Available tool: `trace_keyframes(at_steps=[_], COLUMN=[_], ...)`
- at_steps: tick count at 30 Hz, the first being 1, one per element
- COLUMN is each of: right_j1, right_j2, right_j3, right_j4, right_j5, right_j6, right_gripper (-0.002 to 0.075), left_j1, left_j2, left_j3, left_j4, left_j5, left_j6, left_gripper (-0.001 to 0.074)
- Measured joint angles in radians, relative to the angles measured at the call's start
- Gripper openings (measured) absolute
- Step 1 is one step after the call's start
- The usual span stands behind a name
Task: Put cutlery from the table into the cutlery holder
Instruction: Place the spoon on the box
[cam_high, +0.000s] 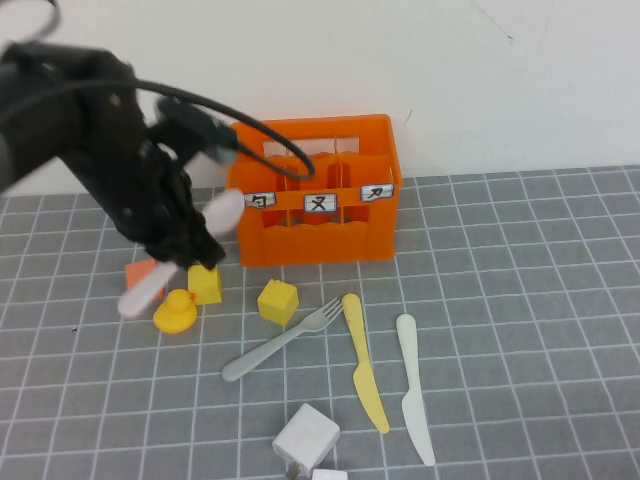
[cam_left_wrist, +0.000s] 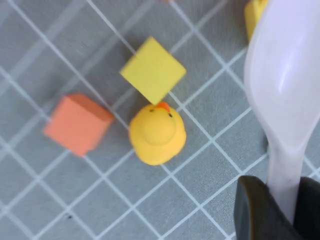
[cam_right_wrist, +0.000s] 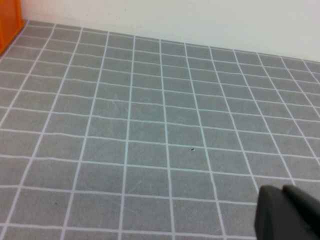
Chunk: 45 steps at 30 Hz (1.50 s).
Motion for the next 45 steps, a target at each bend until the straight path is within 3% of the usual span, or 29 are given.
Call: trace_keyframes(at_steps=[5, 8, 20, 27, 34, 45], right_j1=[0.000, 0.000, 0.000, 0.000, 0.000, 0.000], right_j2=[0.000, 0.000, 0.000, 0.000, 0.000, 0.000], right_j3=[0.000, 0.000, 0.000, 0.000, 0.000, 0.000], right_j4=[0.000, 0.000, 0.000, 0.000, 0.000, 0.000], right_j5=[0.000, 0.000, 0.000, 0.000, 0.000, 0.000], right_j6=[0.000, 0.000, 0.000, 0.000, 0.000, 0.000], right_gripper=[-0.0003, -0.0003, -0.0003, -0.0003, -0.0003, -0.0003], left_j1=[0.000, 0.000, -0.031, -0.035, -0.035, -0.035], left_j2=[-0.131, -0.195, -0.263, -0.137, 0.008, 0.195], left_j3=[0.000, 0.021, 0.377, 0.411, 0.411, 0.411], left_j4=[-0.019, -0.081, -0.462, -0.371, -0.104, -0.027], left_j5=[-0.082, -0.220, -1.191, -1.474, -1.662, -1.873], left_j6=[-0.006, -0.006, -0.038, -0.277, -0.515, -0.585], left_gripper=[0.0115, 0.0115, 0.0115, 0.0115, 0.0115, 0.0115])
